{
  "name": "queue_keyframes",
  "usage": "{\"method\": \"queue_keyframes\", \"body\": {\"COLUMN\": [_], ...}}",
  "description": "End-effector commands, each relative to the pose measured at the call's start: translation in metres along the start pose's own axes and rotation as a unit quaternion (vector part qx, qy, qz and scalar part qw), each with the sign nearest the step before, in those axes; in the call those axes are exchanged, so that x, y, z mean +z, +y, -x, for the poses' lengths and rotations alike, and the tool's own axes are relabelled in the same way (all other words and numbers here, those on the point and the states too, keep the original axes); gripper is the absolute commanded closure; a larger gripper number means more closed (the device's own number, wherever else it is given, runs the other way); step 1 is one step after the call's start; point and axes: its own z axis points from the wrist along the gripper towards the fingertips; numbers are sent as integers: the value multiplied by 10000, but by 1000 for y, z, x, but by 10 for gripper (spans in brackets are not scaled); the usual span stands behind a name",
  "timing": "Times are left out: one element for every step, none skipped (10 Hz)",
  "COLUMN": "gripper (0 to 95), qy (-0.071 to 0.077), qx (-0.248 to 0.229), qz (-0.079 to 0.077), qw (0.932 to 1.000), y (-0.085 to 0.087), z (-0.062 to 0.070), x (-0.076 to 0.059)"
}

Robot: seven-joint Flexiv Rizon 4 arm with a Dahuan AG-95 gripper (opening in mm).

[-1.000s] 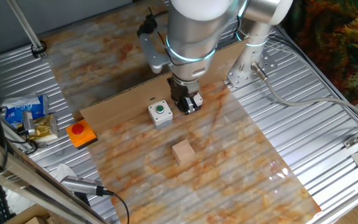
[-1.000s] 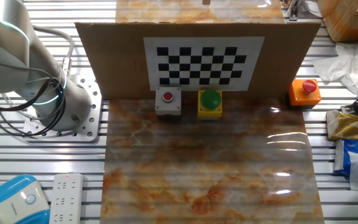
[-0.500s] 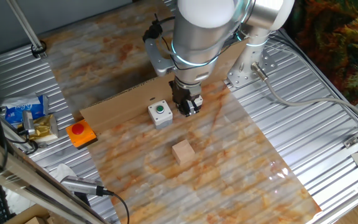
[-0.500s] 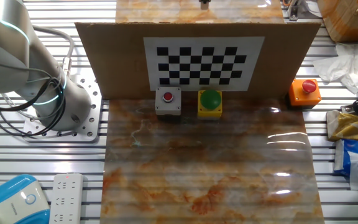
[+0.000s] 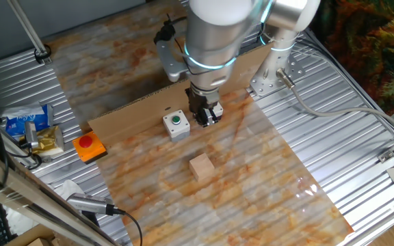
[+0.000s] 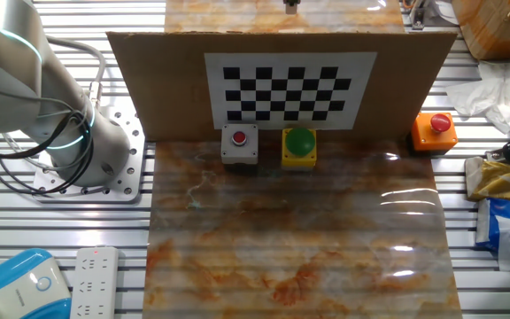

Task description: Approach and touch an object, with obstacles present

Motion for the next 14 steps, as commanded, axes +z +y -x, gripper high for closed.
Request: {"method": "queue_keyframes", "body": {"gripper": [950,950,950,950,950,950,950,950,950,950,950,950,950,950], "qy": [153,238,303,311,312,305,297,260,264,274,284,304,352,362], "qx": [27,44,49,65,116,152,170,195,195,186,184,192,211,220], "qz": [101,95,74,71,67,77,77,103,108,106,116,125,159,183], "qw": [9998,9997,9995,9995,9994,9994,9994,9994,9994,9994,9994,9993,9990,9989], "y": [1,1,1,1,1,1,1,1,1,1,1,1,1,1], "z": [1,1,1,1,1,1,1,1,1,1,1,1,1,1], "x": [0,0,0,0,0,0,0,0,0,0,0,0,0,0]}}
